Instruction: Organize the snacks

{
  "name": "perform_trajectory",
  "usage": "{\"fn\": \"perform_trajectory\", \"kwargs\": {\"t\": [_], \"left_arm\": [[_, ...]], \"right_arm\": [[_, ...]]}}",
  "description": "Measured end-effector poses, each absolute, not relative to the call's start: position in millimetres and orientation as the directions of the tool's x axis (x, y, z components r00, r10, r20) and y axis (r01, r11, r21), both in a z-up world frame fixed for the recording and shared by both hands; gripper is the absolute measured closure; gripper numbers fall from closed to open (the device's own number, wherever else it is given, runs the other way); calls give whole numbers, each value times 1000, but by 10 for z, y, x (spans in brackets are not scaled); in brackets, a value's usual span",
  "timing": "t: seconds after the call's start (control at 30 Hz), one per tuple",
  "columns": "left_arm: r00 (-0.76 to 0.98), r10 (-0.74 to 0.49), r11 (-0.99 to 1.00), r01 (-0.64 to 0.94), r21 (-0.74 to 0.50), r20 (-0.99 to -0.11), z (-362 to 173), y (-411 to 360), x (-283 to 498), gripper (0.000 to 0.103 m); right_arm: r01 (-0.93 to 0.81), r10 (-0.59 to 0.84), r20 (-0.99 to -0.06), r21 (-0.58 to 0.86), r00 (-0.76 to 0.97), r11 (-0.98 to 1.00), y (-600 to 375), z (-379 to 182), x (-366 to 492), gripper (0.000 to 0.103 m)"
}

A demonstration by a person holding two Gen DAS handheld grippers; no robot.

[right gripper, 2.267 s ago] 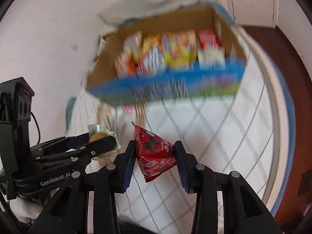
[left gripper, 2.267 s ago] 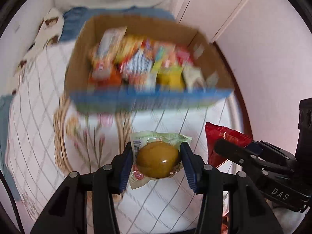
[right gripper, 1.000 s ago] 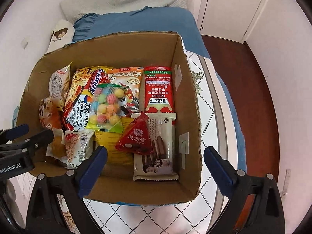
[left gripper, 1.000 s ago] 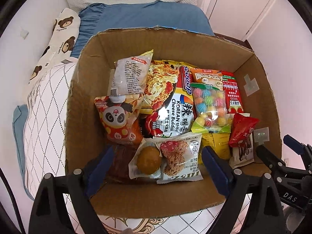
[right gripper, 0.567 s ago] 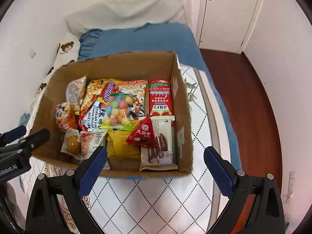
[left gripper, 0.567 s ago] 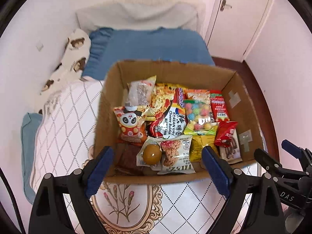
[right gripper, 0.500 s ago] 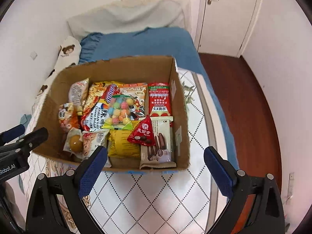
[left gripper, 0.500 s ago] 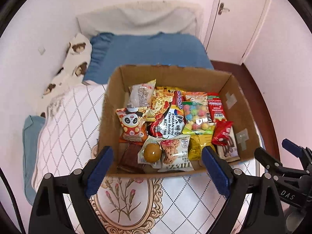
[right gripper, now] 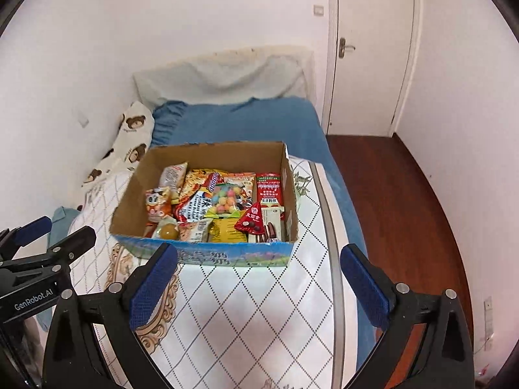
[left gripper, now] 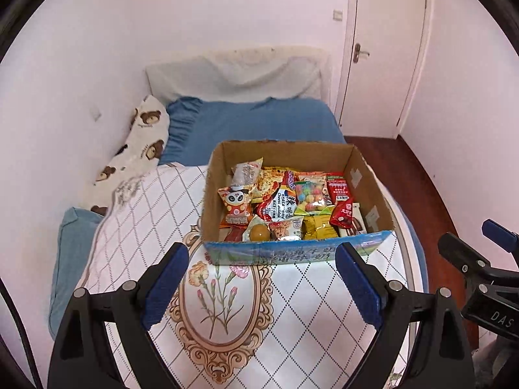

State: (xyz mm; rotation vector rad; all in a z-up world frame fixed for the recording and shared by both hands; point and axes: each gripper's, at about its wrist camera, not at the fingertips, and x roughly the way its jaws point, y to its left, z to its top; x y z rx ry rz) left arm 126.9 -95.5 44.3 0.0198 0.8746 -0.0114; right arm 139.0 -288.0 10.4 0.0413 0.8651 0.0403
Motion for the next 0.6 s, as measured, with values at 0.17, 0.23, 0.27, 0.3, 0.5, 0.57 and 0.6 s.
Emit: {"fn": "perform_trajectory", "kwargs": {"t": [0.17,0.23,0.27,0.3,0.5,0.57,0.6], "left_arm": [[666,-13,1000,9,-8,-746,592,-916,936,4],[675,-14,1000,6,-13,-738,645,-901,836,0],[681,-14,1000,5,-14,-732,680,-894,782,0],[686,-15,1000,4,-16,-727,710,-890,741,0],[721,10,1000,-15,-1,-692,885,-876,478,0],[734,14,1000,-19,1,-679,937,-871,402,0],[737,16,1000,-18,4,-675,950,-870,384,0]], "right_arm": [[-30,55,-715,47,697,998,-2865,368,956,0],[-31,52,-693,43,719,999,-2859,467,790,0],[-32,50,-687,39,725,999,-2858,510,718,0],[-32,49,-679,37,732,999,-2853,558,645,0],[-44,58,-653,37,755,998,-2835,739,350,0],[-44,58,-646,37,761,998,-2831,780,265,0],[-44,59,-643,39,764,998,-2827,795,226,0]]}}
